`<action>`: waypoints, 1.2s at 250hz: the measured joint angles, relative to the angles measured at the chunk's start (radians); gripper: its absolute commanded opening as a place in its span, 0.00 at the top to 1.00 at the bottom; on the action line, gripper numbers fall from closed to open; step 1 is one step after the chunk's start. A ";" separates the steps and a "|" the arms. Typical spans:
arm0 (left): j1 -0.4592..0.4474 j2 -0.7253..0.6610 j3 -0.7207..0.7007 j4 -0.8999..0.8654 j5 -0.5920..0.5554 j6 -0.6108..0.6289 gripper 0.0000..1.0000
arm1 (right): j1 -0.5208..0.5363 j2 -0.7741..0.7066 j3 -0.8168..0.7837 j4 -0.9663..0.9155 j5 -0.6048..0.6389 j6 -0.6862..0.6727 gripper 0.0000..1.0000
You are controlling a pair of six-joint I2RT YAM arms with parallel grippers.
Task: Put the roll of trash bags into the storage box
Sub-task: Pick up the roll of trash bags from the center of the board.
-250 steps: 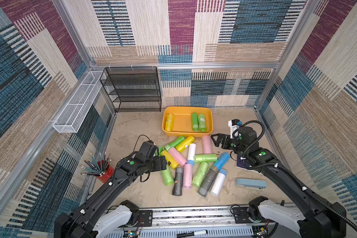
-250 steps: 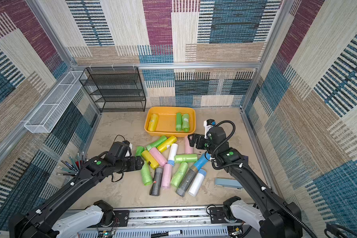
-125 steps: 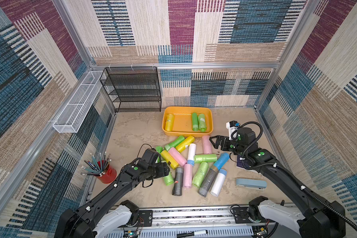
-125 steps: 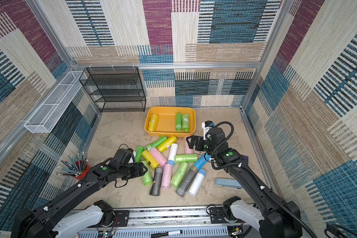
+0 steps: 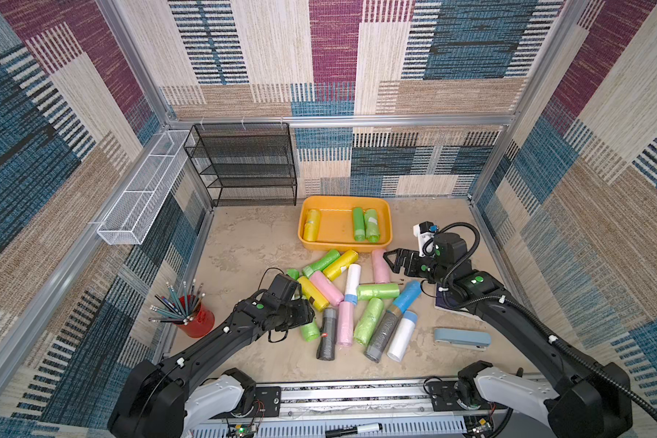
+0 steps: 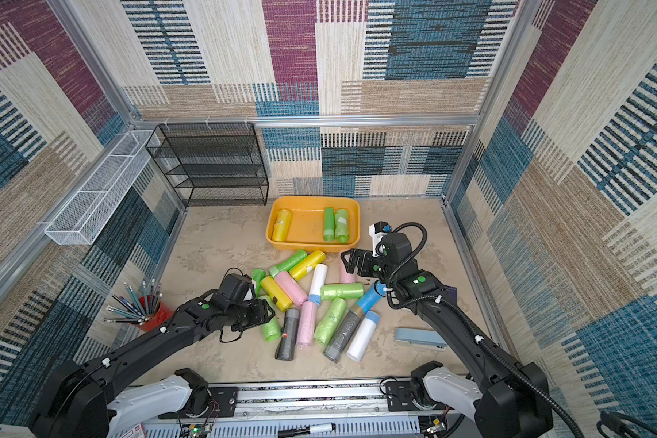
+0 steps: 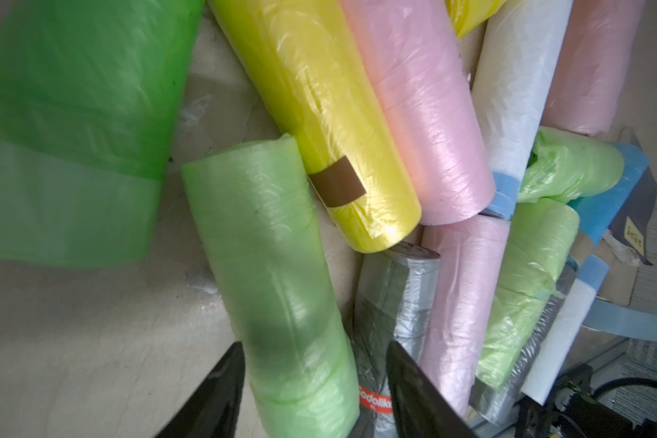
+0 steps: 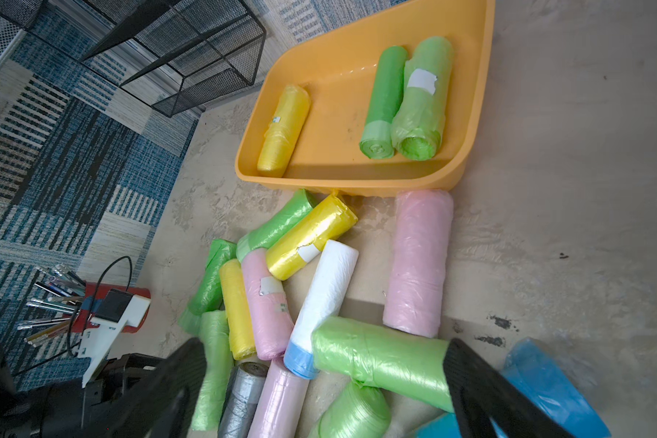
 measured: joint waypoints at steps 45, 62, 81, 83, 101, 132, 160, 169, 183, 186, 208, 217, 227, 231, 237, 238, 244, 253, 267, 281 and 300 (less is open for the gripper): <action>0.000 0.027 0.000 0.002 -0.001 0.000 0.39 | 0.000 0.006 0.003 -0.005 -0.011 0.000 0.01; 0.000 0.032 -0.005 0.002 -0.002 0.000 0.39 | 0.000 0.006 0.006 -0.006 -0.012 0.000 0.01; 0.000 0.040 -0.009 0.002 -0.005 0.000 0.40 | 0.000 0.008 0.007 -0.006 -0.012 0.000 0.01; 0.000 0.041 -0.009 0.002 -0.005 0.000 0.41 | 0.000 0.008 0.007 -0.006 -0.012 0.000 0.01; 0.000 0.051 -0.012 0.002 -0.008 0.001 0.47 | 0.000 0.010 0.008 -0.006 -0.013 0.000 0.01; 0.000 0.080 -0.012 0.014 -0.008 0.005 0.59 | 0.000 0.011 0.009 -0.006 -0.013 0.000 0.01; 0.000 0.105 -0.006 0.027 -0.001 0.006 0.60 | 0.000 0.011 0.009 -0.006 -0.013 0.000 0.01; 0.000 0.113 -0.004 0.032 -0.001 0.007 0.59 | 0.000 0.011 0.009 -0.006 -0.012 0.000 0.01; 0.000 0.126 -0.002 0.041 0.002 0.008 0.57 | 0.000 0.011 0.009 -0.006 -0.012 0.000 0.01; 0.000 0.130 -0.001 0.042 0.002 0.008 0.57 | 0.000 0.011 0.009 -0.006 -0.012 0.000 0.01; 0.000 0.150 0.002 0.053 0.005 0.008 0.55 | 0.000 0.011 0.010 -0.008 -0.011 0.000 0.01; 0.000 0.158 0.003 0.055 0.007 0.008 0.54 | 0.000 0.011 0.012 -0.011 -0.011 0.000 0.01; 0.000 0.165 0.003 0.060 0.011 0.008 0.53 | 0.000 0.011 0.013 -0.014 -0.011 0.000 0.01; 0.000 0.169 0.003 0.062 0.013 0.008 0.53 | 0.000 0.011 0.014 -0.014 -0.010 0.000 0.01; 0.000 0.176 0.003 0.068 0.018 0.008 0.53 | 0.000 0.011 0.014 -0.016 -0.010 0.000 0.01; 0.000 0.177 0.003 0.069 0.018 0.008 0.53 | 0.000 0.011 0.014 -0.017 -0.010 0.000 0.01; 0.000 0.181 0.003 0.074 0.021 0.008 0.52 | 0.000 0.011 0.015 -0.018 -0.010 0.000 0.01; 0.000 0.187 0.003 0.079 0.025 0.008 0.52 | 0.000 0.011 0.015 -0.021 -0.010 0.000 0.01; 0.000 0.189 0.003 0.083 0.025 0.008 0.51 | 0.000 0.011 0.015 -0.022 -0.009 0.000 0.01; 0.000 0.195 0.003 0.090 0.025 0.008 0.50 | 0.000 0.012 0.015 -0.022 -0.009 0.000 0.01; -0.001 0.199 0.002 0.097 0.024 0.008 0.49 | 0.000 0.014 0.017 -0.023 -0.008 0.000 0.01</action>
